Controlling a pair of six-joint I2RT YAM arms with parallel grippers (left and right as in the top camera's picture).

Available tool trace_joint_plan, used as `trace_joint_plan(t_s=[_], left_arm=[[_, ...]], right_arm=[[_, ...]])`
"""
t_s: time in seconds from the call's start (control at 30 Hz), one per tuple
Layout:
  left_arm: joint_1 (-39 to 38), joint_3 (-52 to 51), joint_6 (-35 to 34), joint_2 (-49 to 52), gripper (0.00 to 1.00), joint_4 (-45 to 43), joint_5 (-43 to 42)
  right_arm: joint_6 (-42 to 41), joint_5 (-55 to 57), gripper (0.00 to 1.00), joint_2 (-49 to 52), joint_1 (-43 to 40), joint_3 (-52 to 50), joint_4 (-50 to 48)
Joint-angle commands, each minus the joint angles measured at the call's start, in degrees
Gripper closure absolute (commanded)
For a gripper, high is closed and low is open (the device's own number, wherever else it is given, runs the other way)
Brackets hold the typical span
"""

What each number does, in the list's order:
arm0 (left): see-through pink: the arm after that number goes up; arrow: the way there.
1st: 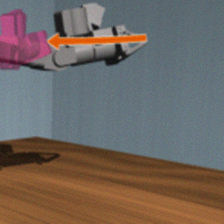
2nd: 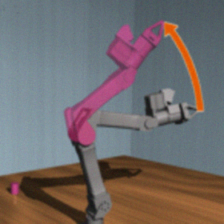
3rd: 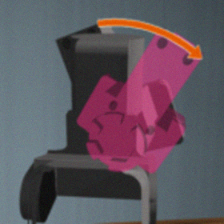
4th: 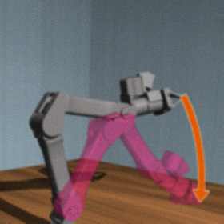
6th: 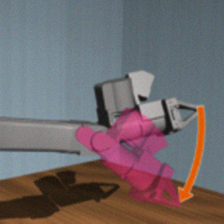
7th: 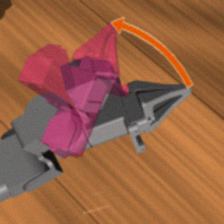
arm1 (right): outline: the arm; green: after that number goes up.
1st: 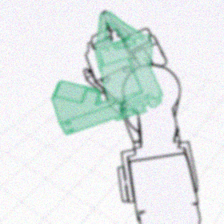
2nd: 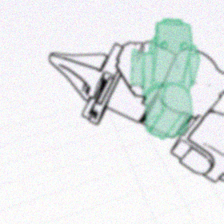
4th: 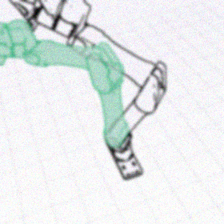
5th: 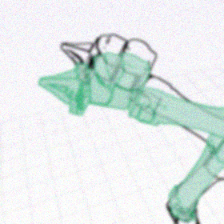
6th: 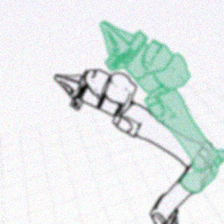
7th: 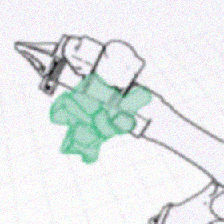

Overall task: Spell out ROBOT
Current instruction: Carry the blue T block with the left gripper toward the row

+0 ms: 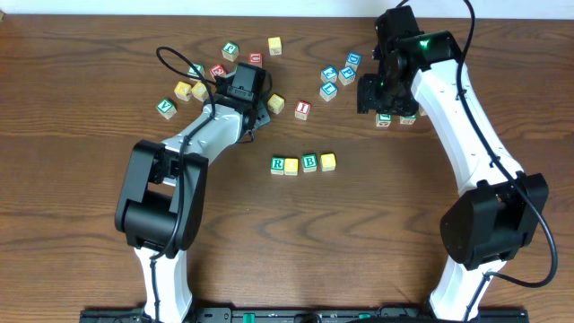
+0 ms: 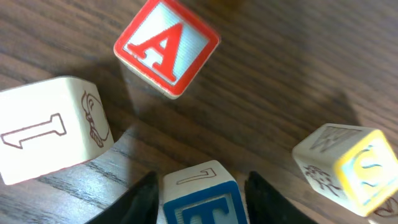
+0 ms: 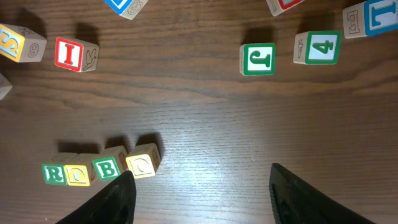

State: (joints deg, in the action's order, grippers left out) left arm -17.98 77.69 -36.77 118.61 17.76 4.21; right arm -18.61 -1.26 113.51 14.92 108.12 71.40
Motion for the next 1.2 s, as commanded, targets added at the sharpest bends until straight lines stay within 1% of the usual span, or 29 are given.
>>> trace_joint_plan(t_s=[0.0,0.07,0.2,0.3,0.4,0.47,0.6,0.67,0.83,1.0,1.17], left_arm=[[0.0,0.0,-0.4,1.1,0.64,-0.1,0.1],[0.0,0.0,-0.3,1.1,0.69,-0.1,0.1],[0.0,0.2,1.9,1.0,0.73,-0.1,0.1],[0.0,0.2,4.1,0.3,0.74,0.3,0.1],[0.0,0.2,4.4,-1.2,0.74,1.9,-0.4],[-0.2,0.2,6.9,-2.8,0.74,3.2,-2.9],[-1.6,0.2,7.7,-5.9,0.74,6.0,-4.0],[-3.6,0.2,7.9,-7.9,0.74,7.5,-4.0],[-9.0,0.2,8.2,-10.8,0.74,7.9,-4.0],[-15.8,0.2,6.0,-10.5,0.74,4.8,-4.0],[-21.5,0.2,6.0,-9.7,0.74,1.3,-4.0]], right_arm=[[0.7,0.7,0.37,-0.7,0.2,0.9,0.2],[0.7,0.7,0.37,-0.7,0.2,0.9,0.2],[0.7,1.1,0.37,-0.7,0.2,0.9,0.2],[0.7,1.2,0.35,-0.7,0.1,0.9,0.0],[0.7,1.1,0.32,-0.7,-0.3,0.9,-0.8],[0.7,1.1,0.3,-0.7,-1.0,0.9,-1.8],[0.7,0.9,0.29,-0.7,-2.9,0.9,-3.7],[0.2,0.0,0.29,-0.7,-5.1,0.9,-5.0],[0.2,-3.1,0.29,-0.7,-8.9,0.9,-6.2],[0.2,-3.9,0.3,-0.7,-12.3,0.9,-5.8],[0.3,-4.1,0.3,-0.7,-13.4,0.9,-5.1]])
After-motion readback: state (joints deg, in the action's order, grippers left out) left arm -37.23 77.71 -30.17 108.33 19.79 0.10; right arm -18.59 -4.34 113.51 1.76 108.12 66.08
